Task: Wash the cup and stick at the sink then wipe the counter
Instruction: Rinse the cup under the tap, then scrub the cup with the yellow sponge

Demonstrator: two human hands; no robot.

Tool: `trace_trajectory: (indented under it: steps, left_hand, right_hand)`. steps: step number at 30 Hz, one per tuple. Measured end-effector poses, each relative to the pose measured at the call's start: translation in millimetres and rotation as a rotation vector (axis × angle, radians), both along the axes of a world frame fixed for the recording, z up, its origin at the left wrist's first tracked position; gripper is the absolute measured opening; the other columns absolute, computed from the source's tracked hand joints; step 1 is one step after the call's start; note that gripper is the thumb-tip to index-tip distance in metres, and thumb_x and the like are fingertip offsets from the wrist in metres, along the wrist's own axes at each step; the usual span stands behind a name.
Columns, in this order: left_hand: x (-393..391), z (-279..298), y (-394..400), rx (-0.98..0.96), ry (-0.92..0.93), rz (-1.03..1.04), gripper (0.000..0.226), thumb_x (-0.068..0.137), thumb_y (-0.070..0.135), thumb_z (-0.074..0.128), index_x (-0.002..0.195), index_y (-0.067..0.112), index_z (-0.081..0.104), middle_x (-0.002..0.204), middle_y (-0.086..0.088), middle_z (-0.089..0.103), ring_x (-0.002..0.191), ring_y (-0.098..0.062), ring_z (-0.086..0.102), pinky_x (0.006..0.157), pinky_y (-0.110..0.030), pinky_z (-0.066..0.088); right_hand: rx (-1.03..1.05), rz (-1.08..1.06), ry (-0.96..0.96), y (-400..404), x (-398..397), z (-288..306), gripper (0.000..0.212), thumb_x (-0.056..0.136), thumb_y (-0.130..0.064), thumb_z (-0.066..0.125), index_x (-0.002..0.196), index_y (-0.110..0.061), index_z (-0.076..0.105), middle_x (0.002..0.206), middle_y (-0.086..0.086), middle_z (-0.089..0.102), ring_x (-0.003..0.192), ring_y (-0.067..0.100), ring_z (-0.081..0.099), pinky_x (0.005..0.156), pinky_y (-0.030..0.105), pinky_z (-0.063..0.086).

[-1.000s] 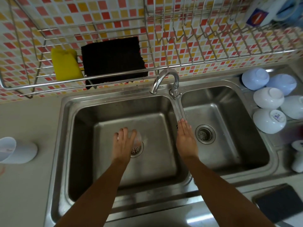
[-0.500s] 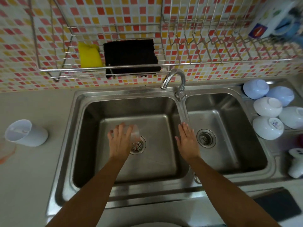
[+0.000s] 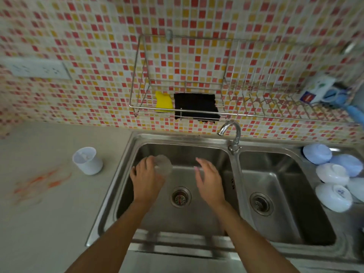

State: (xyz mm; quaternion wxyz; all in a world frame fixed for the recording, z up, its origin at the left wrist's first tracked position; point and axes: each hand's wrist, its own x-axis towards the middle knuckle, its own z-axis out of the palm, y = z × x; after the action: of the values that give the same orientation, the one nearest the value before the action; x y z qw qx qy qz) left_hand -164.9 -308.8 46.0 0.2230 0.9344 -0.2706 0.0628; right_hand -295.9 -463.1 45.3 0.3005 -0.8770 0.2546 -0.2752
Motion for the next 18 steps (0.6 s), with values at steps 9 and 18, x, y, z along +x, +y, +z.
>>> trace_trajectory:
  steps: [9, 18]
  left_hand:
    - [30.4, 81.9, -2.2, -0.28, -0.07, -0.113, 0.087, 0.055, 0.032, 0.09, 0.128, 0.01, 0.049, 0.125, -0.01, 0.057, 0.114, -0.028, 0.05, 0.095, -0.044, 0.046]
    - [51.0, 79.8, 11.2, -0.254, -0.106, -0.14, 0.07, 0.072, 0.025, 0.078, 0.132, 0.019, 0.042, 0.135, -0.001, 0.048, 0.122, -0.019, 0.043, 0.102, -0.033, 0.042]
  right_hand:
    - [-0.185, 0.12, -0.308, -20.8, 140.9, 167.8, 0.031, 0.097, -0.019, 0.048, 0.126, -0.015, 0.058, 0.125, 0.005, 0.058, 0.114, 0.02, 0.055, 0.095, 0.03, 0.046]
    - [-0.096, 0.187, 0.291, -37.7, 220.3, 161.8, 0.018, 0.087, -0.038, 0.053, 0.079, -0.025, 0.061, 0.108, 0.013, 0.061, 0.11, 0.032, 0.055, 0.079, 0.037, 0.051]
